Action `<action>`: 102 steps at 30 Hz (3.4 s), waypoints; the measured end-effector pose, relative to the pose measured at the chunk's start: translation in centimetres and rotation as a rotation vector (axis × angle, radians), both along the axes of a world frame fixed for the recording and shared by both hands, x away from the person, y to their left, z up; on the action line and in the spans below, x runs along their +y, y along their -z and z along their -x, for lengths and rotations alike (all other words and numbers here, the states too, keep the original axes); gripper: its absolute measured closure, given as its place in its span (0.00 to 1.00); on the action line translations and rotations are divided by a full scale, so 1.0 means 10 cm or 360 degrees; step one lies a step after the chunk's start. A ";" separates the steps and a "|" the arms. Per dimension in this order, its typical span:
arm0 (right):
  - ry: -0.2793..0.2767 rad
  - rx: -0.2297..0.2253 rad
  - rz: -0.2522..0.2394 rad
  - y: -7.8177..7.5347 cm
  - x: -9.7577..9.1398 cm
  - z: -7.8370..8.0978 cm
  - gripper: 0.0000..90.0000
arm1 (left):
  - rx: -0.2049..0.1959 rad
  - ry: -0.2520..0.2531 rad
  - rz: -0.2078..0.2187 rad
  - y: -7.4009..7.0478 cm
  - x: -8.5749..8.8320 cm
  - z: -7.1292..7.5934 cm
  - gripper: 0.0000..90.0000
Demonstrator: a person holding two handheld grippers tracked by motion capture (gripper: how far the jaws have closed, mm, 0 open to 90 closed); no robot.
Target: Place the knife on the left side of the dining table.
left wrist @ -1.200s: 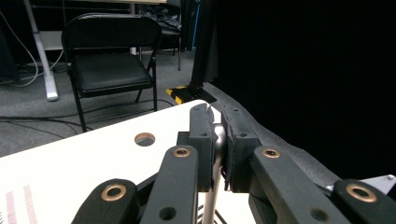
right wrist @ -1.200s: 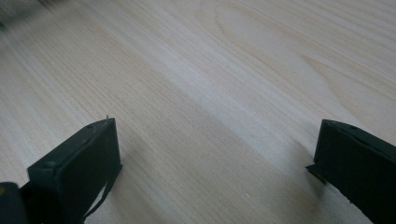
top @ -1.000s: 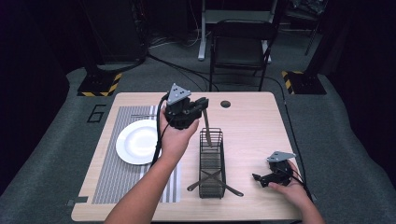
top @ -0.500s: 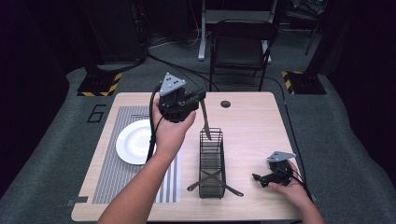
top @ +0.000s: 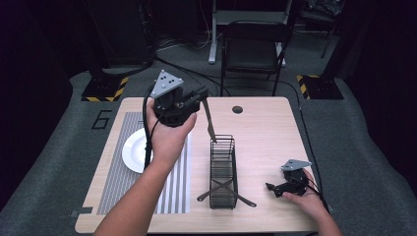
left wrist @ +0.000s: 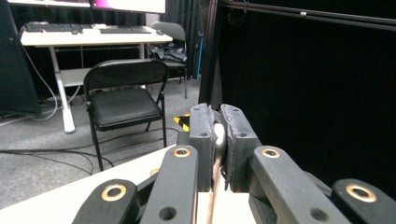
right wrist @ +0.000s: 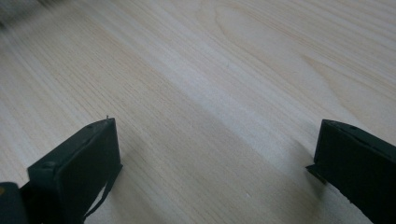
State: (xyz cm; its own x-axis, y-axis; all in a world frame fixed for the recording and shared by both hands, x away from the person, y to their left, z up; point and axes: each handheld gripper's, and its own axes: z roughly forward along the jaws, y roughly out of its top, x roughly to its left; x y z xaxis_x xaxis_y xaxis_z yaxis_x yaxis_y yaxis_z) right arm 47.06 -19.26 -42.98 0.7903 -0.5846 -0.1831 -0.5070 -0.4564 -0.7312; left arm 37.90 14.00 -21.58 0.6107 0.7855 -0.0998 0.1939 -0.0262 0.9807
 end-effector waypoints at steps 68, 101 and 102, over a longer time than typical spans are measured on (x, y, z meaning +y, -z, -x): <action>-0.0003 0.0001 0.0007 0.00 0.01 0.00 0.00 | 0.0293 -0.0268 0.0015 1.51 1.02 0.42 0.93; -0.0002 0.0002 0.0007 0.00 0.00 0.00 0.00 | 0.0376 -0.0443 0.0210 1.95 1.89 0.60 0.87; 0.0001 0.0001 0.0006 0.00 0.00 0.00 0.00 | 0.0386 -0.0448 0.0218 1.97 1.90 0.61 0.87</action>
